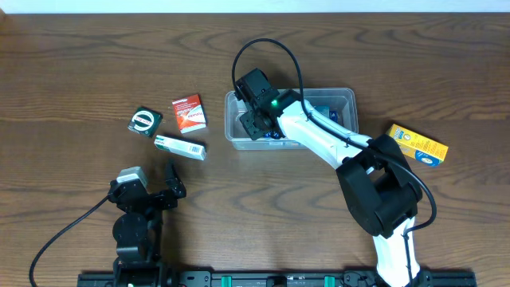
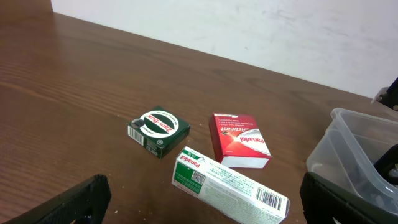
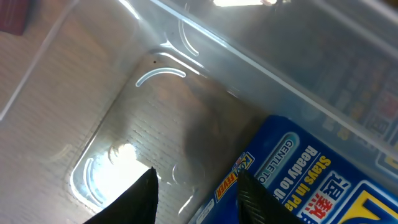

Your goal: Pack container

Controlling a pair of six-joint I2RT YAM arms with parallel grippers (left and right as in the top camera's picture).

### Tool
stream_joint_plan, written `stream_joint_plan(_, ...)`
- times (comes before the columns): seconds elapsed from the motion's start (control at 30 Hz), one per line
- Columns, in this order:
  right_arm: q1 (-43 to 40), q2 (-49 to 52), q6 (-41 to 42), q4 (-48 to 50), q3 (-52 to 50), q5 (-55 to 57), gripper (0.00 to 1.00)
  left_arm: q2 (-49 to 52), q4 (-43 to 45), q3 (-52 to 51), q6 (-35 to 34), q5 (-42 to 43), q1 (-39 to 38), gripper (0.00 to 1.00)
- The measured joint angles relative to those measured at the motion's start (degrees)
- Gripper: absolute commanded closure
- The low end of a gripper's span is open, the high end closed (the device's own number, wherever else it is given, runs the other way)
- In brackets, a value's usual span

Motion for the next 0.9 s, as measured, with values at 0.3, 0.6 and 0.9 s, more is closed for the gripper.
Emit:
stream_joint_plan(0.3, 0.0, 0.0, -3.2, 0.6, -0.2, 0.9, 0.55, 0.0, 0.0, 0.0, 0.0, 0.0, 0.0, 0.02)
stream_joint_plan(0.6, 0.0, 0.0, -8.2, 0.9, -0.3, 0.2, 0.51, 0.0, 0.0, 0.0, 0.0, 0.0, 0.0, 0.02)
stream_joint_plan(0.9, 0.0, 0.0, -8.4, 1.4, -0.3, -0.8, 0.59, 0.0, 0.0, 0.0, 0.0, 0.0, 0.0, 0.02)
